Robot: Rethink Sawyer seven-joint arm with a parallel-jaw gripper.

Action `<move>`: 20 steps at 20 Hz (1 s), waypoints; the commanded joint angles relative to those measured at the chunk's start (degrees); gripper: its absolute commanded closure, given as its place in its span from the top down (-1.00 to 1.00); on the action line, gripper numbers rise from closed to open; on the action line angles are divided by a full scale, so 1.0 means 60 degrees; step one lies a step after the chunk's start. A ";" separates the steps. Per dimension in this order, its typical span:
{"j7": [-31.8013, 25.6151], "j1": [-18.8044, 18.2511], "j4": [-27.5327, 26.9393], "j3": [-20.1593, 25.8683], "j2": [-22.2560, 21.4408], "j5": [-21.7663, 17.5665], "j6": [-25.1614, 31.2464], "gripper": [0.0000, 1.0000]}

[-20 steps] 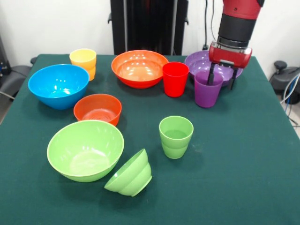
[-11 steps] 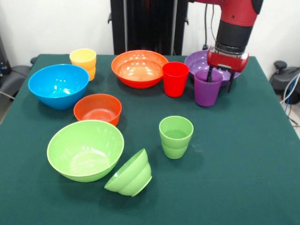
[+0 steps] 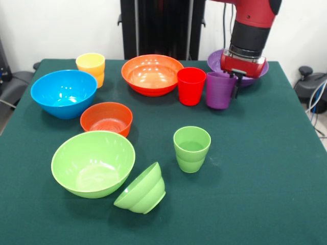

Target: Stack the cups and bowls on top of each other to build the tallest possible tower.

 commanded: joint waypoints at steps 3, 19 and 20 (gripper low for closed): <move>0.0376 -0.0308 0.0081 0.0787 -0.0412 -0.0588 0.1039 -1.00; -0.1235 -0.1377 -0.1427 0.1232 -0.2920 -0.1336 0.5462 -1.00; -0.1250 -0.1444 -0.1584 0.1297 -0.2905 -0.1356 0.5602 -1.00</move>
